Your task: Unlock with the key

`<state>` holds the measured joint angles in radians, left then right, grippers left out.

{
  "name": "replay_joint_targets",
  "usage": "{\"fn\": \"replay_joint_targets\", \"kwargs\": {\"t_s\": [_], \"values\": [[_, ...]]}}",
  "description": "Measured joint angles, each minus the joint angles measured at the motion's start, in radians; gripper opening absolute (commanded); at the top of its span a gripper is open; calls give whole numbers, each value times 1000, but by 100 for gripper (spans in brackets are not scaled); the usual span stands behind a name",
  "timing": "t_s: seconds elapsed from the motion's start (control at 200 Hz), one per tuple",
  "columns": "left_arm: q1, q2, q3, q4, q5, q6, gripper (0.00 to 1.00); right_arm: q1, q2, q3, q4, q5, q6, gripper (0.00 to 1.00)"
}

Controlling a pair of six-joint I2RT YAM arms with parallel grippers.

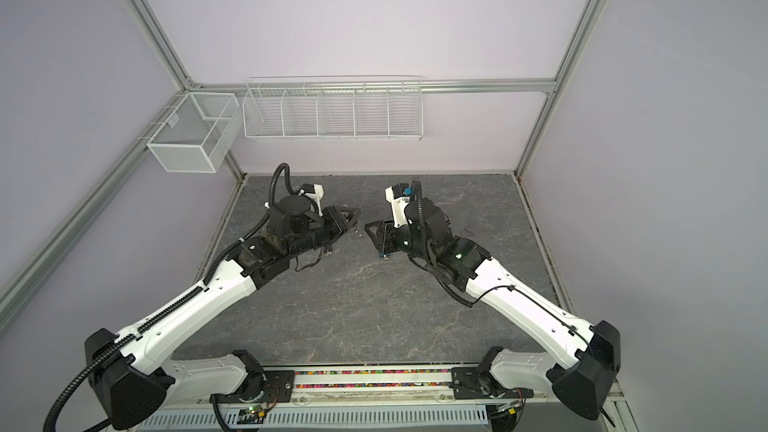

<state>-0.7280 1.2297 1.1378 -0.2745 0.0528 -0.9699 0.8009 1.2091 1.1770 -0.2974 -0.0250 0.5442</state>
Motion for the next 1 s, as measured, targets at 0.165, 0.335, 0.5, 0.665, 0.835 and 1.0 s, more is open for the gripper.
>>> {"fn": "replay_joint_targets", "kwargs": {"t_s": [0.165,0.335,0.5,0.665,0.835,1.0], "values": [[2,-50,-8,-12,-19,227,0,-1,-31,106,-149,43,-94,79],[-43,-92,-80,64,-22,490,0,-1,-20,245,-314,61,-169,88],[-111,-95,-191,177,1,717,0,-1,51,383,-463,51,-206,93],[-127,-94,-296,304,34,860,0,-1,134,470,-595,54,-209,95],[-138,-94,-370,425,66,941,0,-1,217,546,-693,57,-204,97],[-139,-93,-401,493,72,969,0,2,291,606,-735,59,-200,99]]}}
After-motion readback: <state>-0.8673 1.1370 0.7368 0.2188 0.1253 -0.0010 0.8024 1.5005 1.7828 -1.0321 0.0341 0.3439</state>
